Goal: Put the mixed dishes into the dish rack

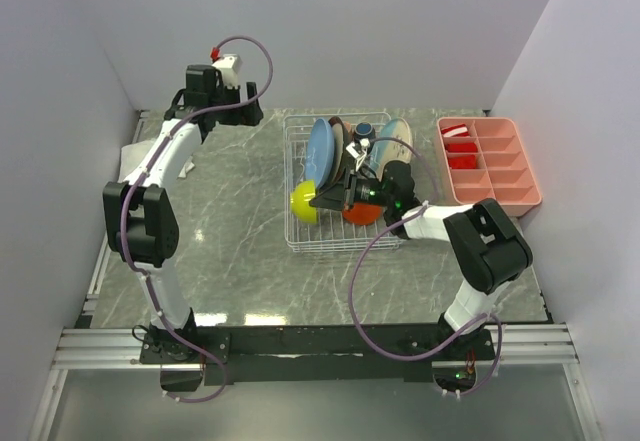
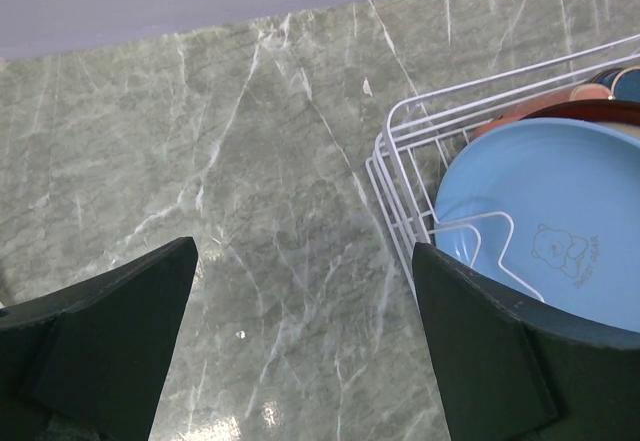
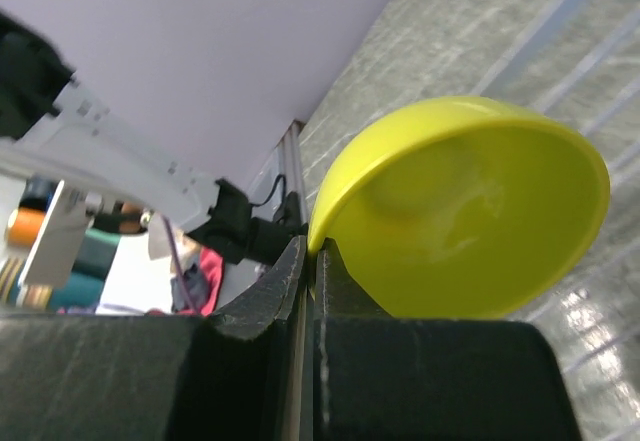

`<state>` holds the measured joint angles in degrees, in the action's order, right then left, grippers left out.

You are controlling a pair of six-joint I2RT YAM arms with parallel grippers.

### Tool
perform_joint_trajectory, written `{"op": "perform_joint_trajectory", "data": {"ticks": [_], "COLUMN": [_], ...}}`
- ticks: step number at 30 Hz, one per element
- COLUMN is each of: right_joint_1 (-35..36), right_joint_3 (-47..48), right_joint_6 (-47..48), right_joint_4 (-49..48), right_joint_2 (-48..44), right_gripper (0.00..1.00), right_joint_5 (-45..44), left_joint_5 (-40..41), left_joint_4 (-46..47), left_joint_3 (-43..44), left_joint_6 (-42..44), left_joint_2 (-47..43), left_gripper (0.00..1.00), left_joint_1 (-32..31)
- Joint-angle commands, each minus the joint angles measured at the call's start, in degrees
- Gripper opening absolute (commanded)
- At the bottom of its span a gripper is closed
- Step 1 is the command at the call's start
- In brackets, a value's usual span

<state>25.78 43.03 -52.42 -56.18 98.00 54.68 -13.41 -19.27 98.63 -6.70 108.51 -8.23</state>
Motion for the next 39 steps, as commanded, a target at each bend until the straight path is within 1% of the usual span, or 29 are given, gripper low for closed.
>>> {"op": "perform_joint_trajectory", "data": {"ticks": [1, 4, 8, 18, 19, 22, 23, 24, 26, 31, 34, 36, 37, 38, 39], "right_joint_1": [0.8, 1.3, 2.0, 2.0, 2.0, 2.1, 1.9, 1.8, 1.0, 0.6, 0.2, -0.1, -0.2, -0.4, -1.2], "right_joint_3": [-0.7, -0.5, -1.6, -1.0, -0.8, 0.7, 2.0, 2.4, 2.5, 2.5, 2.0, 1.4, 1.8, 2.1, 1.8], "right_joint_6": [1.0, 1.4, 0.7, -0.6, 0.0, 4.2, 6.6, 7.3, 7.8, 10.2, 10.6, 11.2, 13.3, 14.4, 15.1], "right_joint_4": [1.9, 5.2, 3.7, 5.6, 6.7, 14.9, 21.0, 23.5, 26.5, 29.1, 30.9, 31.8, 36.2, 37.9, 38.9], "right_joint_2": [0.0, 0.4, 0.8, 4.7, 4.6, 4.3, 4.3, 4.9, 5.4, 4.1, 3.8, 2.8, 2.4, 1.7, 0.3], "right_gripper": [0.00, 0.00, 0.00, 0.00, 0.00, 0.00, 0.00, 0.00, 0.00, 0.00, 0.04, 0.14, 0.21, 0.25, 0.25], "right_joint_5": [-7.8, -8.7, -8.7, -6.4, -6.5, -7.6, -8.0, -8.2, -8.4, -8.7, -8.9, -9.1, -9.5, -9.8, -10.2], "left_joint_5": [-0.2, -0.6, -0.7, -1.3, -1.1, -1.3, -1.4, -1.4, -1.4, -1.9, -2.1, -2.2, -2.2, -2.4, -2.4], "left_joint_4": [2.2, 2.5, 3.0, 4.8, 5.0, 5.4, 5.8, 6.0, 6.4, 7.2, 7.3, 7.5, 7.4, 7.5, 7.4], "left_joint_3": [-1.1, -1.8, -2.1, -2.0, -2.2, -3.1, -3.4, -4.1, -4.5, -4.9, -4.6, -4.4, -4.3, -4.2, -4.1], "left_joint_6": [-0.1, -0.1, -0.2, -0.6, -0.8, -1.0, -1.1, -1.2, -1.5, -1.9, -1.9, -2.1, -2.0, -1.9, -1.9], "left_joint_2": [-0.1, -0.1, 0.3, 2.1, 2.0, 1.7, 1.6, 1.5, 1.4, 1.6, 2.1, 2.2, 2.3, 2.4, 2.4], "left_gripper": [0.96, 0.96, 0.96, 0.96, 0.95, 0.95, 0.95, 0.95, 0.95, 0.95, 0.95, 0.95, 0.95, 0.95, 0.95], "left_joint_1": [-0.1, -0.1, -0.1, -0.2, -0.2, -0.2, -0.2, -0.3, -0.3, -0.5, -0.5, -0.6, -0.6, -0.6, -0.6]}}
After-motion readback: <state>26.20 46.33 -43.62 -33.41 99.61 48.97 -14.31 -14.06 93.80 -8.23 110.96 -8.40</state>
